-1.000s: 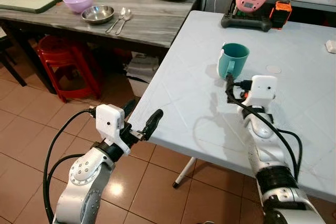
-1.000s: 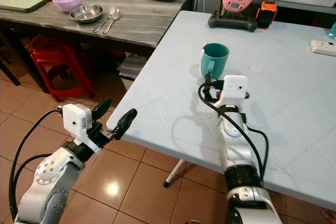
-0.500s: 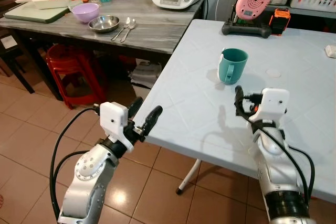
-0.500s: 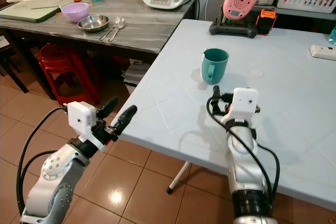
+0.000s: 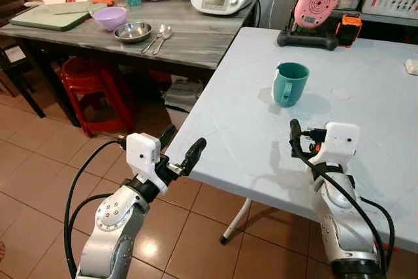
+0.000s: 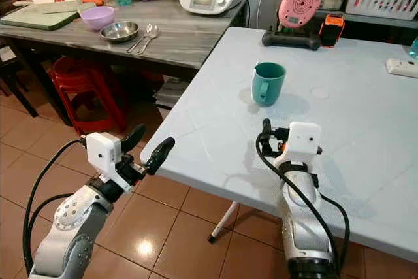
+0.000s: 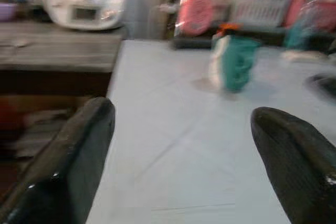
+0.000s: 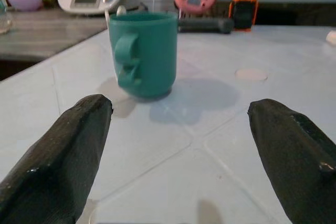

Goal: Setting the table

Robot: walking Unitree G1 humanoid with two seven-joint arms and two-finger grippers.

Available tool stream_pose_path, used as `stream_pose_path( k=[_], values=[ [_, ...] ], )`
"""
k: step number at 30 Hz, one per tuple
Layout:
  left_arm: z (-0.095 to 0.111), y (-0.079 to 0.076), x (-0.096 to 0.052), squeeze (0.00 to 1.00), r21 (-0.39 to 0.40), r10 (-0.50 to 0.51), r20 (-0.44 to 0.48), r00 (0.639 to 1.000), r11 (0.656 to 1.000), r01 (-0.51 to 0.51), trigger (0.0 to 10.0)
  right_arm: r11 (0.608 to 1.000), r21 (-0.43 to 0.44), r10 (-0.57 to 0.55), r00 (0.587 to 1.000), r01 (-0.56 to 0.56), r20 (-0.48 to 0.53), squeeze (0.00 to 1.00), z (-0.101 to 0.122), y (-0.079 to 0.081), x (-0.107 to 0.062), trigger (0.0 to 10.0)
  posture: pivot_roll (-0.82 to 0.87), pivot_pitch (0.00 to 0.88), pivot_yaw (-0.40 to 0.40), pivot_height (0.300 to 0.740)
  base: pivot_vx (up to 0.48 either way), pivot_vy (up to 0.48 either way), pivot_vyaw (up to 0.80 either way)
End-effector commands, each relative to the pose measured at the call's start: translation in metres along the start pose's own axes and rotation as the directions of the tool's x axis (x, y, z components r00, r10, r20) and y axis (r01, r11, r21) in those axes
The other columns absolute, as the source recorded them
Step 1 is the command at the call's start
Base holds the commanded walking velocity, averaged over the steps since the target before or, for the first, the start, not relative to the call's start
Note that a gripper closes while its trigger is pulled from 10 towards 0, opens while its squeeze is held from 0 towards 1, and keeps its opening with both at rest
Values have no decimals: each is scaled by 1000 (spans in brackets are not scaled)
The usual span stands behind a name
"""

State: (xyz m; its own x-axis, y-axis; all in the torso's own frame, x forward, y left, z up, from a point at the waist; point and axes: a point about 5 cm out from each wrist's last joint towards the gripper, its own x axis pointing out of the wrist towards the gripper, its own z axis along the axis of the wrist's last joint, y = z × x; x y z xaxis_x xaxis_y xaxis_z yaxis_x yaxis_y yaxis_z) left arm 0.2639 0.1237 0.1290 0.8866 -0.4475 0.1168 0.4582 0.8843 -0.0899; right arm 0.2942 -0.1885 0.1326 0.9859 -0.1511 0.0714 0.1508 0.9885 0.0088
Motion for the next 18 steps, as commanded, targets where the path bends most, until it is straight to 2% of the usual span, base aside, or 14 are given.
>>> stream_pose_path(
  k=[1, 3, 4, 5, 8, 9, 10, 11, 12, 13, 14, 18],
  values=[
    [-7, 7, -1, 1000, 17, 64, -60, 996, 998, -63, 10000, 1000, 9, -3, 1000, 3, 14, 0, 5, 1, -3, 10000, 16, 0, 47, 740, 0, 0, 0],
    [-8, 7, -1, 1000, 10, 67, -70, 995, 998, -66, 10000, 1000, 9, -1, 1000, 1, 15, 0, 5, 1, -4, 10000, 15, 0, 46, 740, 0, 0, 0],
    [-7, 7, -1, 859, 4, 49, -55, 997, 999, -49, 10000, 999, 35, -6, 1000, 7, -9, 0, 3, 0, -7, 10000, 12, 0, 48, 740, 0, 0, 0],
    [-6, 7, -1, 875, 8, 51, -53, 997, 999, -50, 10000, 999, 45, 1, 1000, -1, -11, 1000, 2, 1, -9, 10000, 12, 0, 48, 740, 0, 0, -400],
    [-8, 6, -1, 878, 19, 61, -57, 997, 998, -60, 10000, 1000, 20, -1, 1000, 1, -19, 1000, 1, 1, -12, 10000, 8, 0, 49, 740, 0, 0, -683],
    [-9, 6, -1, 820, 31, 77, -72, 994, 997, -75, 10000, 1000, 18, -4, 1000, 4, -23, 1000, 1, 1, -13, 10000, 8, 1, 49, 740, 0, 0, 0],
    [-10, 6, -1, 149, 32, 75, -85, 994, 997, -72, 10000, 1000, 17, -2, 1000, 3, -26, 1000, 1, 1, -13, 10000, 8, 1, 49, 740, 0, 0, 0],
    [-12, 4, 0, 0, 19, 57, -109, 992, 998, -55, 10000, 1000, 17, 3, 999, -2, -32, 275, 1, 2, -13, 10000, 8, 1, 49, 740, 0, 0, 0],
    [-12, 4, 0, 0, 19, 57, -109, 992, 998, -55, 10000, 1000, 17, 3, 999, -2, -32, 275, 1, 2, -13, 10000, 8, 1, 49, 740, 0, 0, 0],
    [-12, 3, 0, 0, 12, 47, -113, 992, 999, -46, 10000, 1000, 18, 4, 999, -3, -34, 0, 1, 2, -13, 10000, 8, 1, 49, 740, 0, 0, 0],
    [-12, 2, 0, 0, 10, 34, -113, 993, 999, -33, 10000, 1000, 20, 4, 999, -3, -38, 0, 1, 2, -14, 10000, 8, 2, 47, 740, 0, 0, 0],
    [-12, 0, 0, 0, 41, 11, -117, 993, 999, -7, 10000, 1000, 17, 9, 998, -8, -57, 0, -1, 4, -15, 10000, 8, 4, 46, 740, 0, 0, -762]
  ],
)
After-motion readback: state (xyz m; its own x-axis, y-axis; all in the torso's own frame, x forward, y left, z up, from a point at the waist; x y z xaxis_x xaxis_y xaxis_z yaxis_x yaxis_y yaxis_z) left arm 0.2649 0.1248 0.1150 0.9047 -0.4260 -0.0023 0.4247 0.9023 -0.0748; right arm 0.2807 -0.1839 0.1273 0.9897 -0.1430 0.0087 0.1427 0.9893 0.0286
